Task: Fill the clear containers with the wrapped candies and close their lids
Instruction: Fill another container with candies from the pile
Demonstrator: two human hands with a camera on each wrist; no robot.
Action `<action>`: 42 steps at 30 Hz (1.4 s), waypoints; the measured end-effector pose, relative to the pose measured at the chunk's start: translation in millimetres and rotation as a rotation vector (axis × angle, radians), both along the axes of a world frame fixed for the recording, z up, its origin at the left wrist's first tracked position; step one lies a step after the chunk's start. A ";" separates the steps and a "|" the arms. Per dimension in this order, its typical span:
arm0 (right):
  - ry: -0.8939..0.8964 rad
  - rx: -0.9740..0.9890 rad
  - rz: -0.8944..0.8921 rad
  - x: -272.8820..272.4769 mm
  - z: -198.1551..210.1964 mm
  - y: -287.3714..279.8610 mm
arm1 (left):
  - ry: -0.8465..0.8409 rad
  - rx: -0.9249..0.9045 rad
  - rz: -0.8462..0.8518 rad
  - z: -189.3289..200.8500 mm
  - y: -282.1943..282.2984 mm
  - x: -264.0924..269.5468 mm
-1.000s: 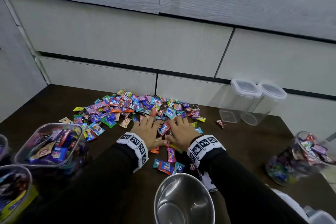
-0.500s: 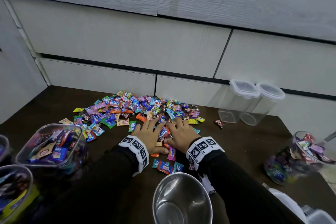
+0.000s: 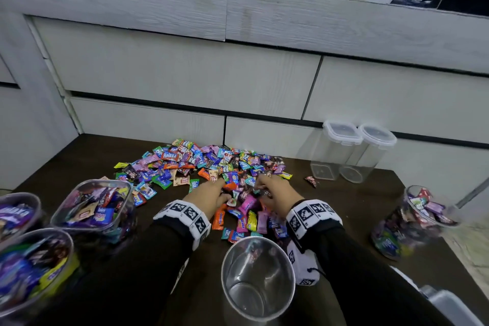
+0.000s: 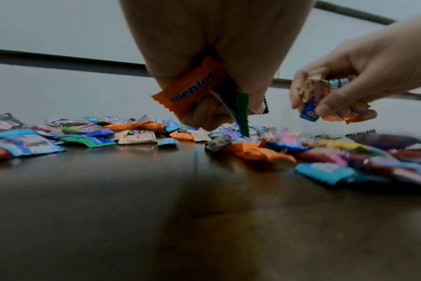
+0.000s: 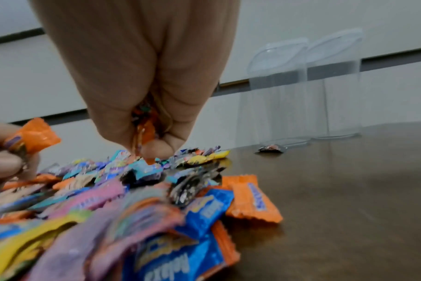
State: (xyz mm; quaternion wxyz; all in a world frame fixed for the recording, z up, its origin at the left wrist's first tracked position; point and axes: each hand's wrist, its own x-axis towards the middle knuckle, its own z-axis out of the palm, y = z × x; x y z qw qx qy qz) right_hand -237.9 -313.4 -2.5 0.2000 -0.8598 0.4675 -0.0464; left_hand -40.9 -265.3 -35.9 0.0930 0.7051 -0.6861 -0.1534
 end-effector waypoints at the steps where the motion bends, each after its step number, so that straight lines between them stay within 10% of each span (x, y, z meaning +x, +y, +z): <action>1: -0.030 -0.011 -0.003 -4.9 5.1 3.4 | 0.024 -0.013 0.017 4.1 3.7 -0.3; 16: -0.352 -0.125 0.051 -36.0 81.4 74.8 | 0.586 -0.443 -0.083 118.3 90.8 -43.9; 23: -0.401 -0.163 0.030 -45.3 94.4 93.9 | 0.784 -0.455 -0.219 106.9 140.0 -86.1; 42: -0.359 -0.201 -0.022 -61.7 102.4 93.9 | 0.432 -0.564 -0.306 88.4 119.8 -91.5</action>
